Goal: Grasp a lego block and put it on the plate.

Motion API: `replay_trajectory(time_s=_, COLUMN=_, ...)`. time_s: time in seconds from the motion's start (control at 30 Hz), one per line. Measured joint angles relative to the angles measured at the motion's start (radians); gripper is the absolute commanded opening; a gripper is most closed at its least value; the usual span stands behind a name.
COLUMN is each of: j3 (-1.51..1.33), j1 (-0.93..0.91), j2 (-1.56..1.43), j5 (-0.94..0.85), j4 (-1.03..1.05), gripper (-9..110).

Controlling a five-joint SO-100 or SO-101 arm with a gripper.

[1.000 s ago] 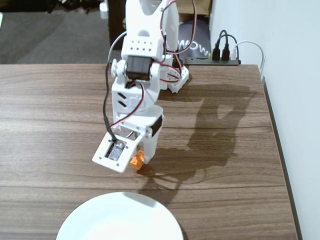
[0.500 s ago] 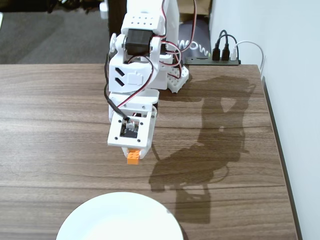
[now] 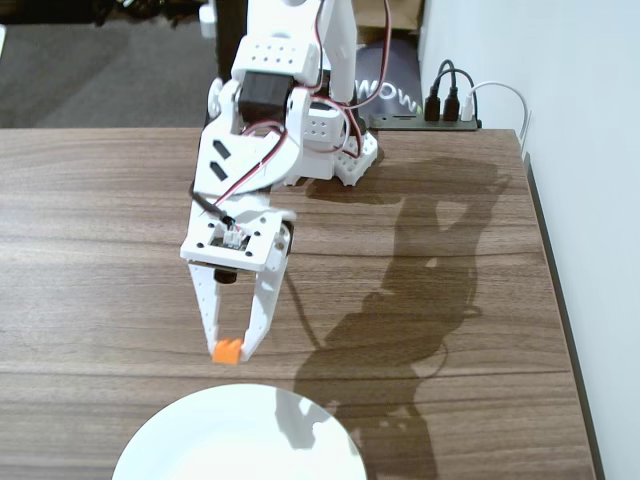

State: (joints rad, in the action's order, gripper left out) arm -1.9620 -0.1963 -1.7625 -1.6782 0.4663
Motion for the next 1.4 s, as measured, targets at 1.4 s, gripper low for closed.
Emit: replay_trajectory(time_s=1.4, j3=0.653, j1=-0.002, j2=0.626, j5=0.249, j4=0.411, gripper=8)
